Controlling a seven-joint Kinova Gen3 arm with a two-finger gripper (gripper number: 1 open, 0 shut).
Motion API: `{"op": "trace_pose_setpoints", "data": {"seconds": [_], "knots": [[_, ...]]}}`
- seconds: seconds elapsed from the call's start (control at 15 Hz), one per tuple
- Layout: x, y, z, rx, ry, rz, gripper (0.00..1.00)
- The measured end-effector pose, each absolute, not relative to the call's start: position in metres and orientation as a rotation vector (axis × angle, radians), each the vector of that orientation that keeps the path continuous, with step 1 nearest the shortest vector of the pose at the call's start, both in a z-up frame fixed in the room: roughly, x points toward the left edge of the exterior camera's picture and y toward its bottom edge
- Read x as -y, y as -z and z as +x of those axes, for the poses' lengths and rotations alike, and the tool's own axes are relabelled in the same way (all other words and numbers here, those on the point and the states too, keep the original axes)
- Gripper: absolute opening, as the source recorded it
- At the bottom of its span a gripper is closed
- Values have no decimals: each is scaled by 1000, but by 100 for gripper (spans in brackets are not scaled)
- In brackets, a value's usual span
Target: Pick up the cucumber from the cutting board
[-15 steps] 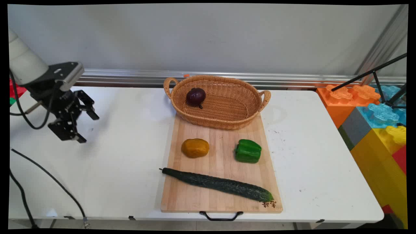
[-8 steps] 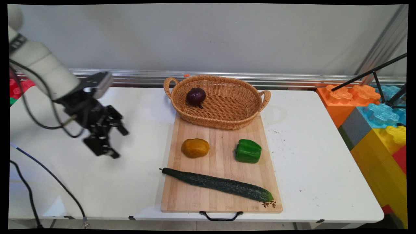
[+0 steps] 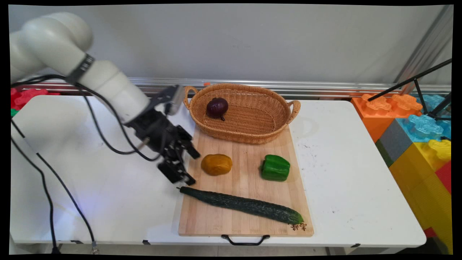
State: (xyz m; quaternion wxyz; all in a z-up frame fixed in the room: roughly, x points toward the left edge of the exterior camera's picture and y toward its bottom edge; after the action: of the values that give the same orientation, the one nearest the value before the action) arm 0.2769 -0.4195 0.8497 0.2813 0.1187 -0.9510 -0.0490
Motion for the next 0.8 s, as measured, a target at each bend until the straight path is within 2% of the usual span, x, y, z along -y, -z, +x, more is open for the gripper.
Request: {"op": "trace_pose_setpoints", "data": {"seconds": [0.33, 0.8], "knots": [[419, -825, 225, 2528, 156, 235, 100], [415, -785, 183, 2557, 109, 101, 100]]}}
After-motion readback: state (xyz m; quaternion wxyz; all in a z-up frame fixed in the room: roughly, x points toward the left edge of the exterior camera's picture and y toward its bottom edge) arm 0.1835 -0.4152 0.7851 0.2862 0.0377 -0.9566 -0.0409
